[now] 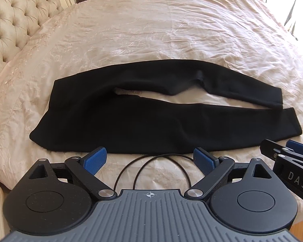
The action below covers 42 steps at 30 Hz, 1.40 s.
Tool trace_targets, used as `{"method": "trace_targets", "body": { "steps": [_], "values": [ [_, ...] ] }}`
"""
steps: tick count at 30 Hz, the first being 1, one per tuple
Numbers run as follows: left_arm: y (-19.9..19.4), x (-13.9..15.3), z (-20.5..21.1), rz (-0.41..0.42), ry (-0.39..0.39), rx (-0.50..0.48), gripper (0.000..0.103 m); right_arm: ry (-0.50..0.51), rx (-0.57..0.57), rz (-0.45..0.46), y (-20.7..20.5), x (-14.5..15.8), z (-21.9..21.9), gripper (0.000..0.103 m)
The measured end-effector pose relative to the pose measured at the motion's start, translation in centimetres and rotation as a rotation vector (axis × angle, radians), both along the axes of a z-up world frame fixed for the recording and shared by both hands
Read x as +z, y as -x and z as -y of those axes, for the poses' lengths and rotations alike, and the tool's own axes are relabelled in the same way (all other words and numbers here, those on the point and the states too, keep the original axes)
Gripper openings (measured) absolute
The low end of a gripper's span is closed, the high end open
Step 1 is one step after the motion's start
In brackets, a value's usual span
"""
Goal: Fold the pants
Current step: 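Move both grippers toward the black pants lying on the bed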
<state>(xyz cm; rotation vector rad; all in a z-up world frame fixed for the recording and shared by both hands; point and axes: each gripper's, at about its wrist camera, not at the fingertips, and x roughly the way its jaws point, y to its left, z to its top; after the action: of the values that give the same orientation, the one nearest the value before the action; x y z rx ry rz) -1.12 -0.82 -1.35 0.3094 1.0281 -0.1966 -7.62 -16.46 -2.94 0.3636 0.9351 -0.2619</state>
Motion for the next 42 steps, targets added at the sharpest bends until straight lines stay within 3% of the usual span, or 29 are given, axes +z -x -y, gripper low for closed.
{"method": "trace_targets", "body": {
  "steps": [42],
  "values": [
    [-0.33, -0.29, 0.61, -0.026, -0.018, 0.023, 0.094, -0.022, 0.021, -0.013, -0.42, -0.41, 0.46, 0.052]
  ]
}}
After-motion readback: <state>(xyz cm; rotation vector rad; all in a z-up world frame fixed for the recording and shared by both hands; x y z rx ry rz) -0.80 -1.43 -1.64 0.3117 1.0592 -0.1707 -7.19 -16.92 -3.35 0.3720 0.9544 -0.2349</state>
